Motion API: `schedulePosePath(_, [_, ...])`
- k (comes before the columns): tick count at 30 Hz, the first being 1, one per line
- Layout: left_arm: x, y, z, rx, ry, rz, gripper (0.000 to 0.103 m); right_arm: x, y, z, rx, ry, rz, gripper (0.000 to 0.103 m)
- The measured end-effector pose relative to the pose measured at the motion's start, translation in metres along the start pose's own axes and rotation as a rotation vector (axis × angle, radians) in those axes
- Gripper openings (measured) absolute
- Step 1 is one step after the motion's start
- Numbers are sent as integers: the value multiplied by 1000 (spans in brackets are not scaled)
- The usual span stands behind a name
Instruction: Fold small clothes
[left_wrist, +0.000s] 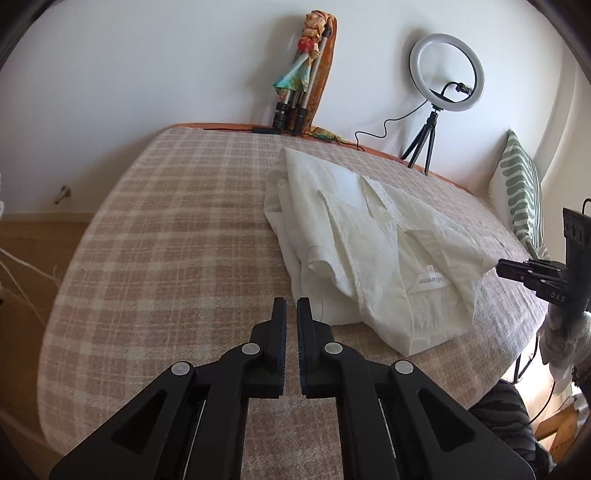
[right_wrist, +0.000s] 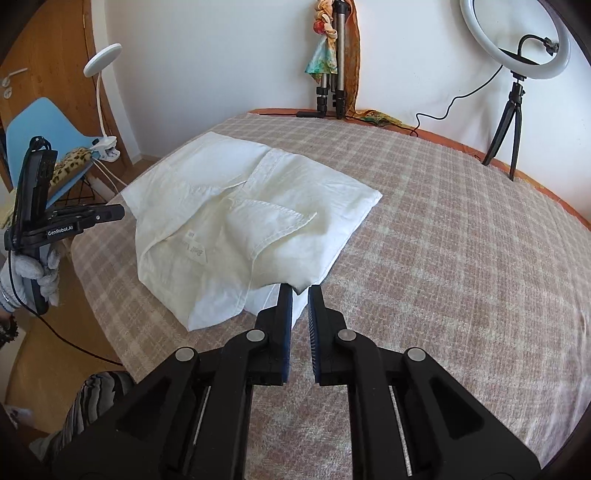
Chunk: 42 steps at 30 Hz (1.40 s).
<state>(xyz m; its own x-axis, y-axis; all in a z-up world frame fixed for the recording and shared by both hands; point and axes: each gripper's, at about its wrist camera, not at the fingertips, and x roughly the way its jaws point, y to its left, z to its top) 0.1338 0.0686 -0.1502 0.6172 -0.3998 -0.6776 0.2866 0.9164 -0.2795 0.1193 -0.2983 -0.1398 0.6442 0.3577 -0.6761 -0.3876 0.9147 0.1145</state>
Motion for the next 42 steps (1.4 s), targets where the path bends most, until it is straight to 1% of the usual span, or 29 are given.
schedulePosePath(1, [-5,5,2,-35,-11,-17,12,-5,-5,-3,26,-6,17,12])
schedulePosePath(2, [-10,11,4,-79,-24,-42,14,-11,-11,-6,64,-13,32,18])
schedulePosePath(3, [-13,17,9,-121,-32,-69,16,-14,-19,-6,113,-22,52,31])
schedulePosePath(4, [-15,22,14,-163,-42,-84,24,-17,-28,-5,170,-31,85,40])
schedulePosePath(5, [-17,26,17,-209,-50,-97,31,-18,-36,-4,228,-38,123,53])
schedulePosePath(6, [-16,29,23,-249,-58,-125,41,-17,-44,-3,287,-41,160,58])
schedulePosePath(8, [-9,32,32,-311,-44,-205,45,-9,-58,1,402,-34,229,59])
schedulePosePath(10, [4,29,40,-350,-9,-226,46,3,-66,5,488,-16,293,58])
schedulePosePath(12, [19,22,44,-340,31,-226,46,19,-70,8,540,8,335,58])
schedulePosePath(14, [37,19,43,-359,78,-240,42,33,-71,9,566,41,344,58])
schedulePosePath(15, [44,21,40,-388,97,-263,35,41,-69,9,578,55,356,58])
schedulePosePath(16, [49,22,36,-420,109,-294,8,47,-69,8,590,66,372,58])
schedulePosePath(17, [52,23,34,-441,120,-312,0,51,-68,7,602,71,395,55])
schedulePosePath(18, [53,23,32,-458,114,-321,0,54,-66,8,601,78,418,36])
schedulePosePath(19, [51,24,31,-477,108,-341,0,57,-62,12,586,97,425,21])
schedulePosePath(20, [47,26,30,-511,100,-373,0,56,-59,16,563,105,404,9])
schedulePosePath(23, [32,33,23,-632,59,-492,1,42,-54,33,496,79,386,7])
schedulePosePath(24, [26,35,19,-655,41,-508,1,36,-55,38,483,65,390,7])
schedulePosePath(26, [24,39,8,-675,41,-506,1,27,-59,41,479,43,406,7])
schedulePosePath(28, [30,41,-4,-647,75,-429,1,27,-62,35,477,57,399,7])
schedulePosePath(29, [34,42,-10,-632,90,-391,1,33,-60,30,465,85,373,7])
schedulePosePath(32, [43,45,-22,-630,120,-342,1,52,-53,14,415,184,277,7])
schedulePosePath(34, [40,41,-20,-577,121,-291,2,54,-51,10,398,190,244,7])
schedulePosePath(36, [32,34,-13,-497,120,-245,2,50,-52,14,394,196,241,8])
schedulePosePath(37, [27,32,-8,-462,122,-224,2,45,-53,17,385,198,228,12])
schedulePosePath(38, [20,31,-3,-443,119,-208,4,39,-53,21,370,195,212,19])
schedulePosePath(39, [13,31,3,-419,107,-204,7,30,-53,25,349,176,194,30])
schedulePosePath(41, [-3,29,17,-364,57,-164,11,9,-51,36,311,105,147,40])
schedulePosePath(42, [-8,27,25,-336,35,-159,11,2,-49,43,297,67,149,40])
